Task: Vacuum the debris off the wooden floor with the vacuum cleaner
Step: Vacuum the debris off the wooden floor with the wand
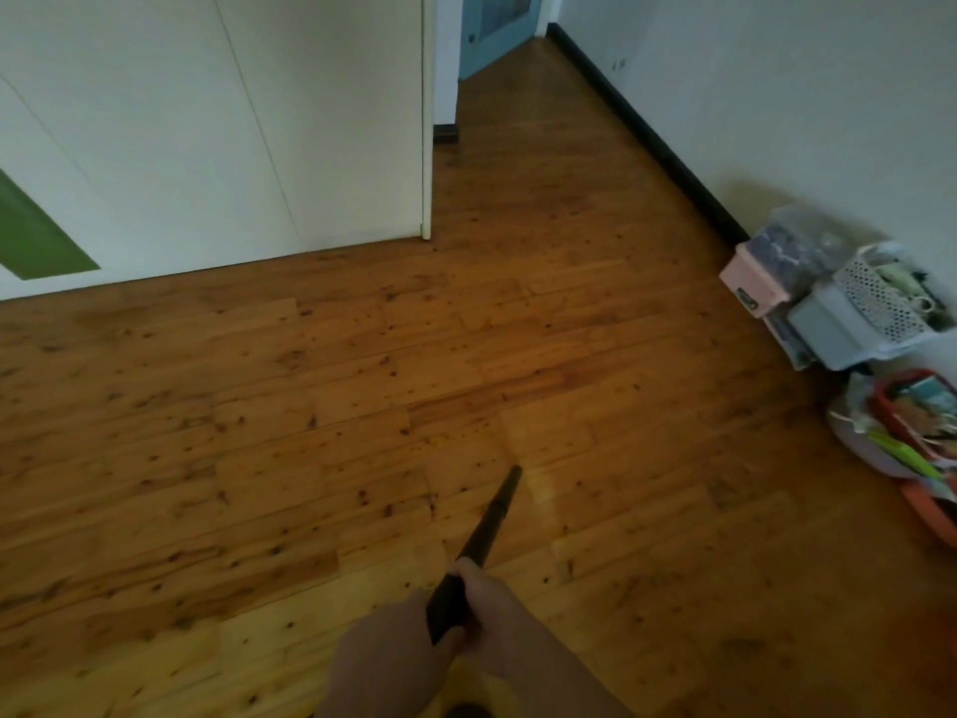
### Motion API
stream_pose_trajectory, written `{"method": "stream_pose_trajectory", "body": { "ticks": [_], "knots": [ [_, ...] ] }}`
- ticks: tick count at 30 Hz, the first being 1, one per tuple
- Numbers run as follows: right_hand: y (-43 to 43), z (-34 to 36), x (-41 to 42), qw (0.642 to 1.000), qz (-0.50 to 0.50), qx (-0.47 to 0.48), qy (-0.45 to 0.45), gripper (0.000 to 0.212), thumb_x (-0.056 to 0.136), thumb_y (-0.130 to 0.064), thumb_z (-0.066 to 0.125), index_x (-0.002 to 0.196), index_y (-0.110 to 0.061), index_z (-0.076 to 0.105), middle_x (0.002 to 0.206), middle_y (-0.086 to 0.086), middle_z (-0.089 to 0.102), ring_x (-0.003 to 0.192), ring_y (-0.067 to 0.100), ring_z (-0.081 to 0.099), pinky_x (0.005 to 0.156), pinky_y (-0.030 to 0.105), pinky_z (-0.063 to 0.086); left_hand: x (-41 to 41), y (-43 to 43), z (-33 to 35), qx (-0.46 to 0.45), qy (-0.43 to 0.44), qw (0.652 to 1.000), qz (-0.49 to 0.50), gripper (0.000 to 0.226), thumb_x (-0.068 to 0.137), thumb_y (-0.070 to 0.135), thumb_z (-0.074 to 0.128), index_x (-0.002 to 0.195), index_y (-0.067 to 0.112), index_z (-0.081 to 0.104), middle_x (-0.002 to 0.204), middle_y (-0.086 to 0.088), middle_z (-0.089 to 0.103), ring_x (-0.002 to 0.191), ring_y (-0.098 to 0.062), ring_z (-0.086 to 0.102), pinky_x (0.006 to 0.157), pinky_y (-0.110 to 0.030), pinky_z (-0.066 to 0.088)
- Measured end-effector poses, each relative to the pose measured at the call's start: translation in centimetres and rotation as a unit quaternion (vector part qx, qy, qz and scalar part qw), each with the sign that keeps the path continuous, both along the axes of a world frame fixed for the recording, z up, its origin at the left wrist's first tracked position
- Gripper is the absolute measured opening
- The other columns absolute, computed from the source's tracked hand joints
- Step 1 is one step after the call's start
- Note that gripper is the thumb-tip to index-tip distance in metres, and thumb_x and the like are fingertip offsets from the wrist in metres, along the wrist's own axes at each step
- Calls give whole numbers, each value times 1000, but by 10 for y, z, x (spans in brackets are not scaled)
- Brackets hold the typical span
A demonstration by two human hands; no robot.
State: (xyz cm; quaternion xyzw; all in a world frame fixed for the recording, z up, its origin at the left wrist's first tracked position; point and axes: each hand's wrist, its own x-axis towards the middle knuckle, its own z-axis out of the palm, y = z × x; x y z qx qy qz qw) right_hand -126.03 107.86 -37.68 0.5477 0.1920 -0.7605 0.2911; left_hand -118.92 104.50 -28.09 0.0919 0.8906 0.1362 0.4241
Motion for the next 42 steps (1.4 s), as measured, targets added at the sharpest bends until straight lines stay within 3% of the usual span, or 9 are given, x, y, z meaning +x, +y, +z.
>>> {"method": "stream_pose_trajectory", "body": {
  "ticks": [2,10,14,17,21,26,30,38,42],
  "knots": [
    [76,7,81,995,83,45,-15,31,99,-25,54,121,-3,51,110,19,60,90,34,62,63,40,53,-2,7,-4,-7,23,1000,-13,36,96,54,46,118,26,49,84,12,51,83,-7,60,76,-20,50],
    [109,2,51,989,98,114,-13,31,99,-25,54,121,-2,53,100,16,58,88,31,60,78,40,54,-31,34,-28,-46,10,999,-2,35,94,60,44,102,26,43,82,12,52,72,-5,54,64,-19,43],
    [111,3,25,987,106,118,6,30,99,-25,54,119,-3,54,97,15,57,84,30,59,74,38,53,-51,37,-39,-37,10,999,22,36,93,61,45,100,25,46,88,10,59,78,-8,61,73,-23,54],
    [113,-5,10,985,110,127,27,27,99,-27,55,112,-4,56,108,16,61,95,33,63,81,43,57,-65,36,-46,-35,-5,999,34,36,95,59,44,102,25,47,93,7,62,76,-10,63,72,-25,57],
    [105,-11,-11,982,115,143,35,29,98,-27,56,116,-4,56,105,16,61,92,32,62,69,42,57,-82,25,-59,-30,-17,998,44,35,93,62,45,88,27,43,86,7,62,64,-9,61,60,-24,56],
    [83,-20,-42,980,124,152,28,31,99,-26,55,119,-3,55,107,16,59,95,33,61,77,43,57,-106,-2,-79,-17,-11,997,71,38,91,65,46,87,28,48,80,8,61,60,-7,58,51,-21,47],
    [64,-27,-70,974,149,169,32,33,99,-26,54,122,-2,54,97,14,58,84,28,58,66,38,53,-129,-21,-90,-1,-19,995,100,37,91,64,47,89,27,48,82,6,63,63,-9,62,58,-25,56],
    [15,-37,-134,956,193,220,23,31,97,-25,58,118,-3,54,103,16,62,91,32,62,77,43,57,-187,-87,-103,127,-121,965,196,31,91,54,56,95,25,49,87,-1,64,53,-11,62,52,-27,58],
    [-31,-39,-177,938,248,239,37,32,97,-29,58,117,-4,55,94,14,59,79,29,60,60,39,52,-217,-133,-108,166,-112,950,241,29,91,54,55,91,26,51,79,1,64,43,-8,58,43,-23,51]
  ]
}}
